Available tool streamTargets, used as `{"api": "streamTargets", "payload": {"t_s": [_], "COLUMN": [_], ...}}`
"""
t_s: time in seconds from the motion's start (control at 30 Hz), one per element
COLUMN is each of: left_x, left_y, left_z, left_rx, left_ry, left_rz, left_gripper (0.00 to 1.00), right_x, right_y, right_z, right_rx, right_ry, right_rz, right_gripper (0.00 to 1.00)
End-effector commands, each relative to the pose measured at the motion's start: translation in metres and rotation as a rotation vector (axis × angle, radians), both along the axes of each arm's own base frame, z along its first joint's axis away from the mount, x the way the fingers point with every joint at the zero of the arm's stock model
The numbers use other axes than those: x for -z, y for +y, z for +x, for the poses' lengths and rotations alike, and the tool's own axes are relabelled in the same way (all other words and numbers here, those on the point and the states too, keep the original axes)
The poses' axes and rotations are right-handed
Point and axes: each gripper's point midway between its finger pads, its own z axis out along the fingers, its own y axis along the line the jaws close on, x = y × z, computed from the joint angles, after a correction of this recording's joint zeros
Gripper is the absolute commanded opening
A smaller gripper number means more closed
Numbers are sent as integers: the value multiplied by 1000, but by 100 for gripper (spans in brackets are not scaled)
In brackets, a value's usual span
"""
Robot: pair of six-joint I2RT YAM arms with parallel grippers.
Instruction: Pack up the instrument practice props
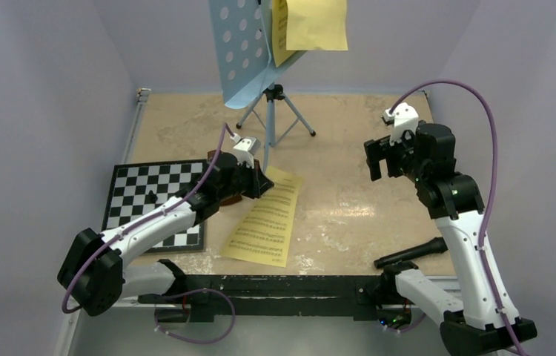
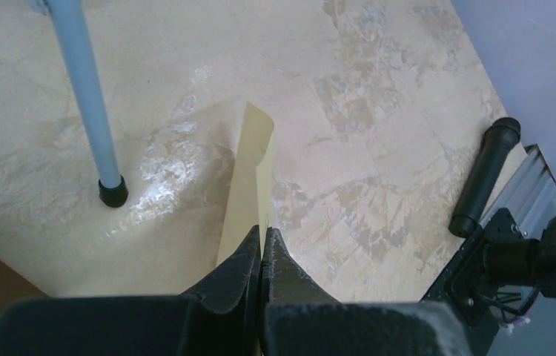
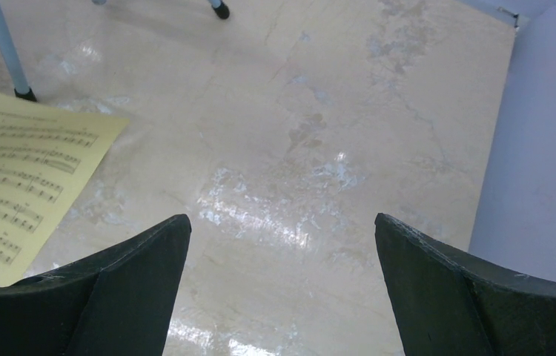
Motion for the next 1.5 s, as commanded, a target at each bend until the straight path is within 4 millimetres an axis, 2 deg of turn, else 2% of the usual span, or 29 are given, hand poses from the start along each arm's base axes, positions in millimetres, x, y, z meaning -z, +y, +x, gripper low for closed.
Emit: {"api": "streamTargets", "payload": {"t_s": [0.0, 0.13, 0.2, 0.37, 0.47, 0.5, 0.6, 0.7, 0.77, 0.83, 0.93, 1.07, 1.27, 1.47], "left_x": [-2, 16, 16, -9, -15, -11, -16, -19, -12, 1, 28, 62, 71, 69], "left_y": [5, 12, 6, -40, -63, -66, -90, -115, -124, -123, -113, -89, -62, -41], "left_z": [19, 26, 27, 25, 29, 30, 36, 42, 44, 44, 29, 15, 13, 7], "left_rx": [-126, -207, -205, -74, -94, -114, -135, -145, -187, -261, -324, -459, -502, -451], "left_ry": [19, 72, 92, 48, 92, 123, 186, 229, 280, 342, 436, 538, 500, 397], "left_rz": [-10, 25, 1, -74, -118, -122, -168, -210, -217, -194, -132, -68, -42, 11], "left_gripper": [0, 4, 1, 0, 0, 0, 0, 0, 0, 0, 0, 0, 0, 1], "right_x": [11, 25, 29, 36, 37, 35, 32, 32, 35, 39, 42, 41, 49, 58], "right_y": [14, 15, 15, 9, 2, 0, -3, -16, -27, -34, -35, -31, -27, -22], "right_z": [-5, -6, -7, -3, -1, -2, -3, 0, 3, 6, 12, 19, 14, 3], "right_rx": [-83, -77, -70, -33, 16, 30, 58, 121, 172, 208, 213, 199, 194, 180], "right_ry": [7, 43, 58, 67, 80, 88, 97, 103, 120, 143, 159, 160, 175, 192], "right_rz": [33, 41, 52, 35, 31, 43, 64, 43, 41, 52, 65, 79, 102, 127], "right_gripper": [99, 99, 99, 99, 99, 99, 99, 99, 99, 99, 99, 99, 99, 99]}}
